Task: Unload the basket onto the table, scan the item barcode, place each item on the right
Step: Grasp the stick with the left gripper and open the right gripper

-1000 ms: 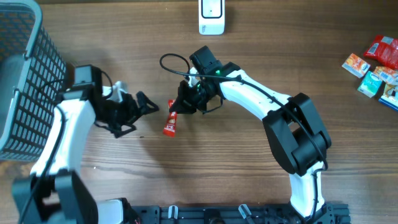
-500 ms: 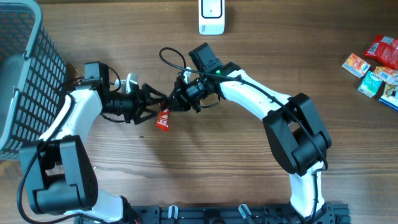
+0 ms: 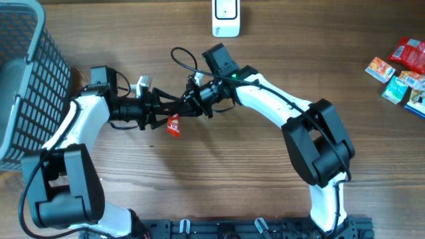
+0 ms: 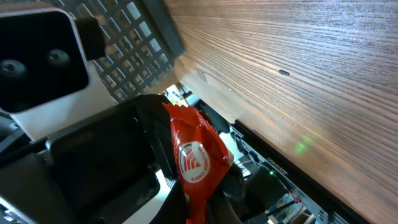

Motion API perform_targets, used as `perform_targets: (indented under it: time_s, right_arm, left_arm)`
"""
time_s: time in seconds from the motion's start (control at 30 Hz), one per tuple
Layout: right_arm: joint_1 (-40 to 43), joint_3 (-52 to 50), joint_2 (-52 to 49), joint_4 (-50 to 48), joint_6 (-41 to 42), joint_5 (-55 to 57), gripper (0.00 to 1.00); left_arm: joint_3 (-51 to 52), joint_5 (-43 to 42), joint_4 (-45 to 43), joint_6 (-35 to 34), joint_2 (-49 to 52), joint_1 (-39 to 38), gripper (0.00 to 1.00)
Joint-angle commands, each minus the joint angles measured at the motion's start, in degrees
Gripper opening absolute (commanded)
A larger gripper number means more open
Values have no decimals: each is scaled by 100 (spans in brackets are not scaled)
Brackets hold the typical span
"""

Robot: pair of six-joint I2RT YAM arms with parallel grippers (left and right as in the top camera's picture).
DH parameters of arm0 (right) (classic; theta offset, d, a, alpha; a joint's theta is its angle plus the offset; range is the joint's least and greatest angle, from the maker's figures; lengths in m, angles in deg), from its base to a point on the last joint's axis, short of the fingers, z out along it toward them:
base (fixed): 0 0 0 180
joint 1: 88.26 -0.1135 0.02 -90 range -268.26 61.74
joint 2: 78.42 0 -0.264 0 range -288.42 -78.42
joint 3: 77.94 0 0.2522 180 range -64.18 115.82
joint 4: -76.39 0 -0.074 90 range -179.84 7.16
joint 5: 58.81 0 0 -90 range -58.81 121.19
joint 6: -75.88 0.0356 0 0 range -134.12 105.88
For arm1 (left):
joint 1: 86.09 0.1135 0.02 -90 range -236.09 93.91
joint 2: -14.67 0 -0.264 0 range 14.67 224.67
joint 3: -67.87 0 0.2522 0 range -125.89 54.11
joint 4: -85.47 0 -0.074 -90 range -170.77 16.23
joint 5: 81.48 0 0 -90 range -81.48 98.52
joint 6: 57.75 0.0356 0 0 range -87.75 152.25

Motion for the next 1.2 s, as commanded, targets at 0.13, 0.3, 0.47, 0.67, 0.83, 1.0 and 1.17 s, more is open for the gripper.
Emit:
perform_targets:
  time_s: [0.13,0.3,0.47,0.67,0.83,1.0,1.17]
  right_arm:
    - [201,59,181,-120,-103,83,4]
    - [413,37,181,-122,-236,170,4]
    - [431,-61,175,-118,-313,304,4]
    - [431,-61,175,-262,-127,46,4]
    - [428,-61,175,-533,96,-214,4]
    - [428,-61,175,-702,238,-372,4]
    - [422,-61,175,-702,236,-372,4]
  left_arm:
    - [42,-643,74,-39,50,-20,45]
    - [42,-688,72,-63,50,-20,45]
    - [42,-1040,-11,-79,50,-20,45]
    - [42,-1038,-17,-79,50,-20,45]
    - [42,-1008,-66,-81,50,-20,40]
    - [42,-994,-81,-81,50,-20,31]
    - [42,-994,-87,-136,50,-20,13]
